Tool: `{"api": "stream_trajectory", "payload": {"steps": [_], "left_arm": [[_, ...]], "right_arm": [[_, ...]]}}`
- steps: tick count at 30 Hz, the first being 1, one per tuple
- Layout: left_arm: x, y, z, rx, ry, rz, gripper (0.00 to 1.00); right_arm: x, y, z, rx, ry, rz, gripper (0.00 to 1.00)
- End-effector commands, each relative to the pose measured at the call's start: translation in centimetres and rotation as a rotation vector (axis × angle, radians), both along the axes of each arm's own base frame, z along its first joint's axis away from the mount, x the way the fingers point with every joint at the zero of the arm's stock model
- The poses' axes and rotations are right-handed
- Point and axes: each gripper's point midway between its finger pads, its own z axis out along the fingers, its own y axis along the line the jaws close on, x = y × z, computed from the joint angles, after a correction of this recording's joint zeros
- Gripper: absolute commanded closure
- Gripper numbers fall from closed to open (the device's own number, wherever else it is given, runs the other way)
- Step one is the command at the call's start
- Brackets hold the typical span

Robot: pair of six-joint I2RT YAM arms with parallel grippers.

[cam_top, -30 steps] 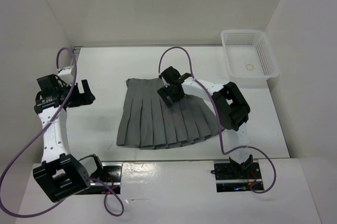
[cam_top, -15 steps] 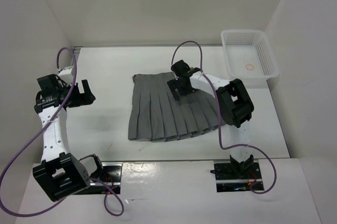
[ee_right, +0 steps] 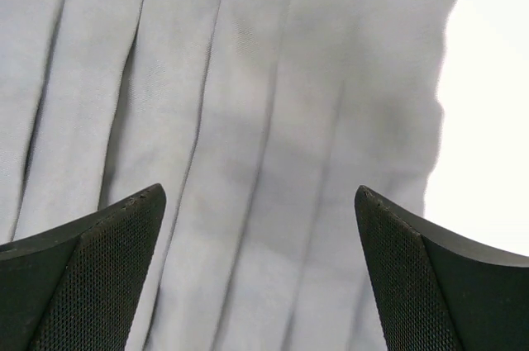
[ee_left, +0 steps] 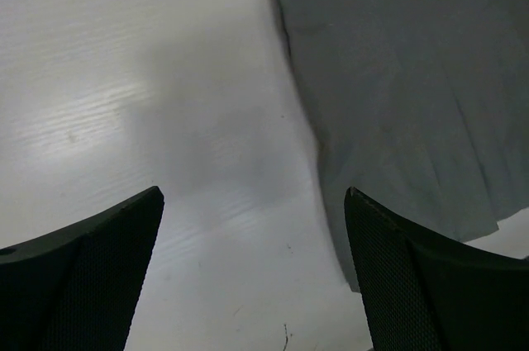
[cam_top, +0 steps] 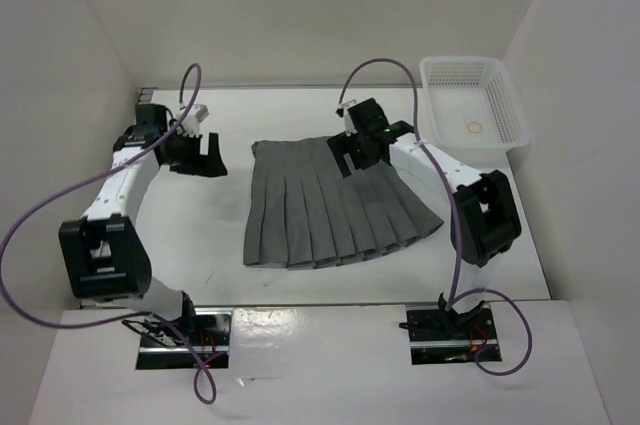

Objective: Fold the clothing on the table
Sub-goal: Flatten the skirt out, then fold the skirt

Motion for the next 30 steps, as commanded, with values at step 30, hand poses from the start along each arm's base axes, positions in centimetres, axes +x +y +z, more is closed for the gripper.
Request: {"api": "stream_trajectory", "payload": {"steps": [30], "left_arm": [[17.9,-8.9,-8.5,-0.046,0.016,-0.269,0.42]], "right_arm": [[-0.6,-14.9,5.8,0.2,-0.1,-0.178,0.05]]}}
